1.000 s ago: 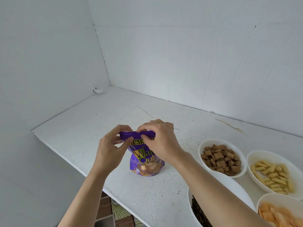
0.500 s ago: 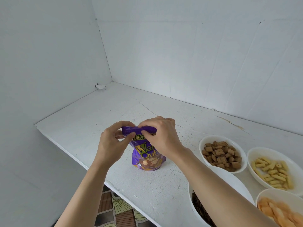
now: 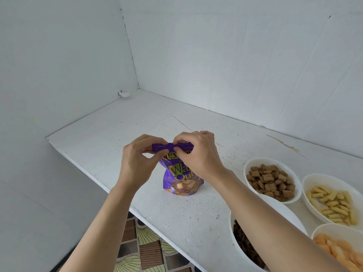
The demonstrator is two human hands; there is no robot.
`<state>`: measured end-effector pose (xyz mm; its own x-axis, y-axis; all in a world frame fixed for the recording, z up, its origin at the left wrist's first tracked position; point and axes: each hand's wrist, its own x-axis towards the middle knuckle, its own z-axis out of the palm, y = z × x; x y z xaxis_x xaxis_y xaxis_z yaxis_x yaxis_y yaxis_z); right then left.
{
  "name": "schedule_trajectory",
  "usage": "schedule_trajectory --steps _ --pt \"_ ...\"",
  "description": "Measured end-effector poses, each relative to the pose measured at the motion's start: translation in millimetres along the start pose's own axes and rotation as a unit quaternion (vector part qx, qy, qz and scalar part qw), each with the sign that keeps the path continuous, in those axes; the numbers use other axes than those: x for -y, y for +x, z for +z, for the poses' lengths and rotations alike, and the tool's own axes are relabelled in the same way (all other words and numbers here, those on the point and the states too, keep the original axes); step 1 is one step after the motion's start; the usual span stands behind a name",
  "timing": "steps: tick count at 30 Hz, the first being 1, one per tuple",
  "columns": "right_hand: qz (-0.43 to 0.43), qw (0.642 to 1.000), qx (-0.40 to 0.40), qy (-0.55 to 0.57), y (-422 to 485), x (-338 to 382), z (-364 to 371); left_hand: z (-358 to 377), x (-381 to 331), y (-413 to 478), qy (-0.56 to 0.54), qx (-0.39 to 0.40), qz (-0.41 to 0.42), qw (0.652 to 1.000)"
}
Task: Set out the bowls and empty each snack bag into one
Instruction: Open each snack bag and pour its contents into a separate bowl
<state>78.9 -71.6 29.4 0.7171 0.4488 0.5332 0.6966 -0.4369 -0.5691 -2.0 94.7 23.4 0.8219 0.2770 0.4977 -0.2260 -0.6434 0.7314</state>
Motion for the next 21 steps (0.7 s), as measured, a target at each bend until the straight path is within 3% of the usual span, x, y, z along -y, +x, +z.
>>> schedule_trajectory --steps 6,16,21 --pt "0.001 1.000 0.006 0.011 0 0 0 -2 -3 2 0.018 0.012 0.002 1.000" --pt "0.007 0.995 0.083 -0.053 2 4 -3 -6 -5 13 0.074 0.087 0.003 0.993" --pt "-0.003 0.997 0.069 -0.045 3 6 -2 -8 -6 16 0.077 0.093 -0.018 0.992"
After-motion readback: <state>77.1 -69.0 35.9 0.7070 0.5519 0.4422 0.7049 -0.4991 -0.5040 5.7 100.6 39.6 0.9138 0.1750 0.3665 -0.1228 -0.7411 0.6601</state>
